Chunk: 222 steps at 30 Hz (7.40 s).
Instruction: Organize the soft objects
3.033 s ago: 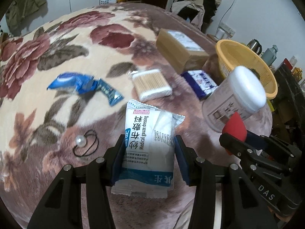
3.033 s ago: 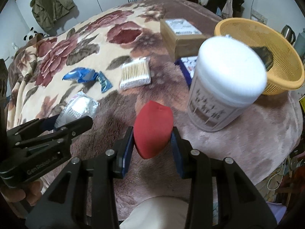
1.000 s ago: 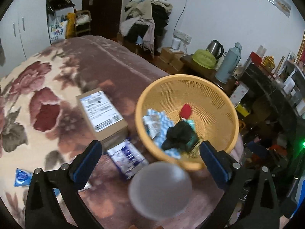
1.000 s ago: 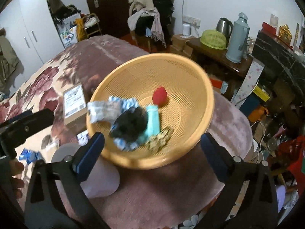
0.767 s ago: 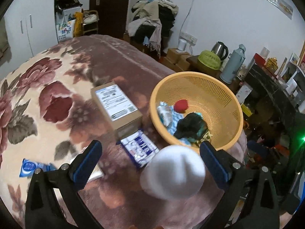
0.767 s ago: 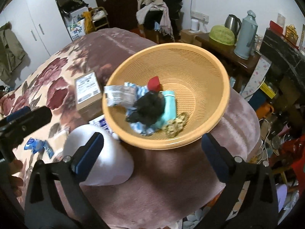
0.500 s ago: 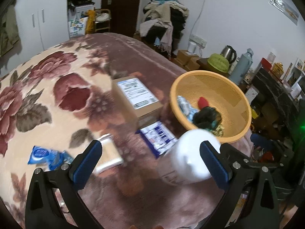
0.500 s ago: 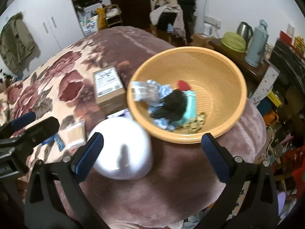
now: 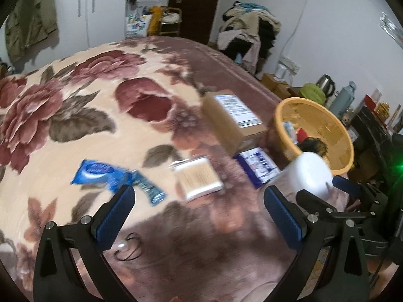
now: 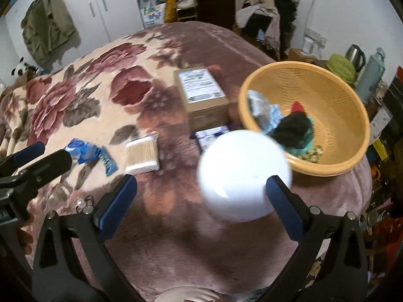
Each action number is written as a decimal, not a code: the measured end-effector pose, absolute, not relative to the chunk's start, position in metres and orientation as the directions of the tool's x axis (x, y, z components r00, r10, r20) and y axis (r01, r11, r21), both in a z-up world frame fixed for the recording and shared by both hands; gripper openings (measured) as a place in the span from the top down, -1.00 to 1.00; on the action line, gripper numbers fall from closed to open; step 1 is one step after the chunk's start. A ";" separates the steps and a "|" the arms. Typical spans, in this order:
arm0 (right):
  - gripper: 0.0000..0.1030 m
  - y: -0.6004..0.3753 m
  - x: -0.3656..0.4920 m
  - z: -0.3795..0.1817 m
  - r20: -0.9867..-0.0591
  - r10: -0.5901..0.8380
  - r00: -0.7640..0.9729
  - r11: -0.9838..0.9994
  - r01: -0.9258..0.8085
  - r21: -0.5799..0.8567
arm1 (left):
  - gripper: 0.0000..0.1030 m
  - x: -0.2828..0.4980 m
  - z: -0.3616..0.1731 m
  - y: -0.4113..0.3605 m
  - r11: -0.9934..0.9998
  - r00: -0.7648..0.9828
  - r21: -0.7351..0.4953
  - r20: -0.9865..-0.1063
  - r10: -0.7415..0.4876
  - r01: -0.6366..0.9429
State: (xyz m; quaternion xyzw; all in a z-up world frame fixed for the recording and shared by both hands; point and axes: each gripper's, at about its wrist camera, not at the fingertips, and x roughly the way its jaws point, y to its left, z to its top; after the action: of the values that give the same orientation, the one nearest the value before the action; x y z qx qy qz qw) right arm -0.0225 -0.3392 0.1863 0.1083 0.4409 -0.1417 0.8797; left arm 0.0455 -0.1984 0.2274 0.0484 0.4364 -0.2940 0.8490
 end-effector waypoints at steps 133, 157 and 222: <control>-0.15 -0.181 0.039 0.022 -0.888 0.205 0.411 0.969 0.042 0.243 | 0.55 0.030 0.078 -0.033 0.911 0.341 -0.246 -0.869 -0.358 0.331; 0.55 -0.205 -0.010 0.066 -0.844 0.126 0.521 0.978 0.077 0.194 | 0.55 0.026 0.088 -0.056 0.894 0.343 -0.270 -0.853 -0.394 0.357; 0.55 -0.483 -0.066 0.227 -0.705 -0.237 0.669 0.839 0.507 0.199 | 0.55 0.009 0.269 -0.422 0.587 0.262 -0.266 -0.704 -0.660 0.764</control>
State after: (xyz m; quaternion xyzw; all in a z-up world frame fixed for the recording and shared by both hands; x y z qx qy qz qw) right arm -0.0656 -0.4827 0.2267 0.1932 0.3498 -0.2082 0.8927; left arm 0.0094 -0.4216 0.2694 0.0639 0.4084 -0.4498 0.7917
